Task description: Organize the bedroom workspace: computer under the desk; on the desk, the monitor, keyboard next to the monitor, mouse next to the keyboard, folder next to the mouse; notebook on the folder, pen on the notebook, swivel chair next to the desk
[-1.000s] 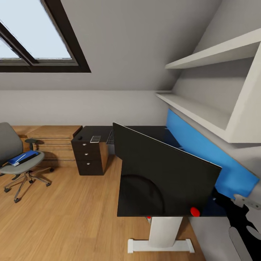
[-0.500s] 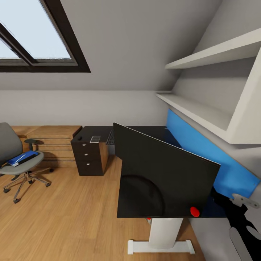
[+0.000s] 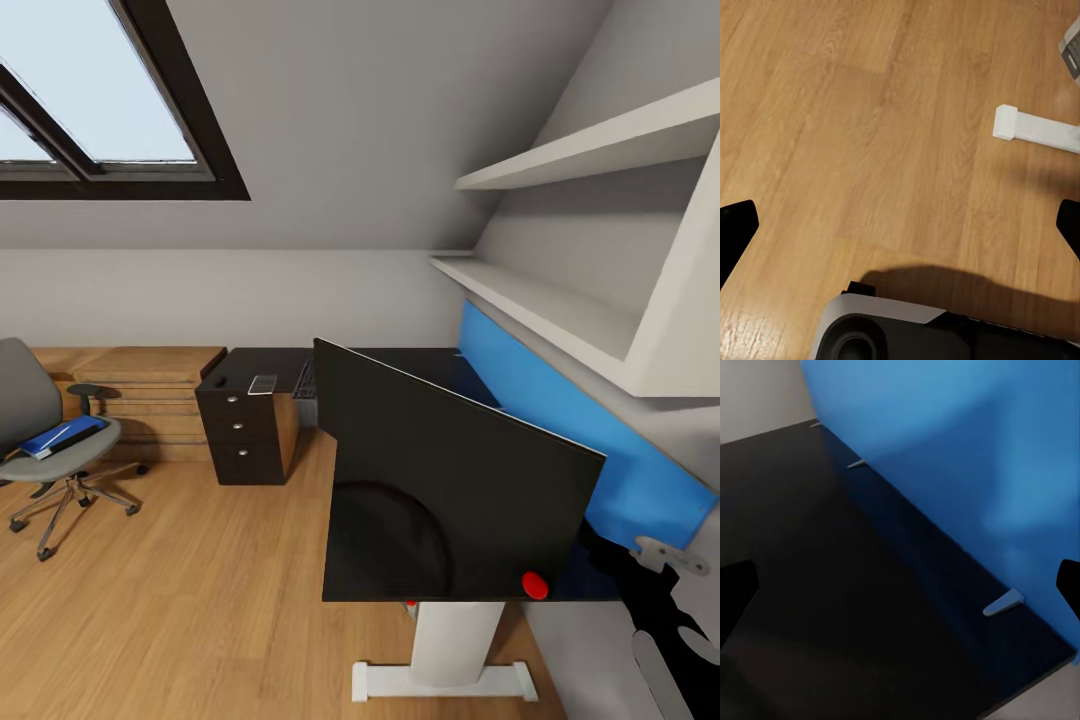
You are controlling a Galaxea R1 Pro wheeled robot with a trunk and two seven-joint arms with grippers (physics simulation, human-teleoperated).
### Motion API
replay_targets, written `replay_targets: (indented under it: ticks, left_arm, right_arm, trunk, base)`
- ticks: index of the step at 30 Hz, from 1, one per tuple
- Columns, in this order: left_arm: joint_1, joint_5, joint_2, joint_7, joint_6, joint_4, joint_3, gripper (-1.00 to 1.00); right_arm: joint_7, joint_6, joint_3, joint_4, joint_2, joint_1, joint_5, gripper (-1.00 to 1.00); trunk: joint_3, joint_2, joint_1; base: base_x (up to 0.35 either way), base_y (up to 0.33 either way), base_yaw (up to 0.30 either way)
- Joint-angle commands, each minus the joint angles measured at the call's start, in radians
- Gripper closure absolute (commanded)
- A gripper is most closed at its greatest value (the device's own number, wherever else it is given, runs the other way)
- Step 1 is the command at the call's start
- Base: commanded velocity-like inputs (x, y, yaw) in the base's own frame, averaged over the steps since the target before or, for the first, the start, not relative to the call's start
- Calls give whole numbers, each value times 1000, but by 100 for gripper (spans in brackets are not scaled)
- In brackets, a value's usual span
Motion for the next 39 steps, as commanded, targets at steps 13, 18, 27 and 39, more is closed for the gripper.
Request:
replay_targets:
  ticks: [13, 18, 27, 39]
  left_arm:
    - [-1, 11, 0, -5, -3, 1, -5, -100]
    - [-1, 11, -1, -6, -4, 1, -5, -100]
    - [-1, 11, 0, -6, -4, 1, -5, -100]
    - [-1, 11, 0, -5, -5, 1, -5, -100]
  right_arm:
    - [-5, 5, -70, 2, 1, -1, -9, -100]
    - [-5, 5, -89, 9, 2, -1, -9, -100]
    - [-4, 5, -93, 12, 3, -1, -9, -100]
    - [-1, 5, -87, 12, 3, -1, -8, -100]
  trunk:
    - [-2, -2, 1]
    - [-2, -2, 1]
    - [-2, -2, 1]
    - [-2, -2, 1]
  base:
    - [41, -111, 0]
    - [7, -38, 0]
    - [1, -6, 0]
    - [143, 0, 0]
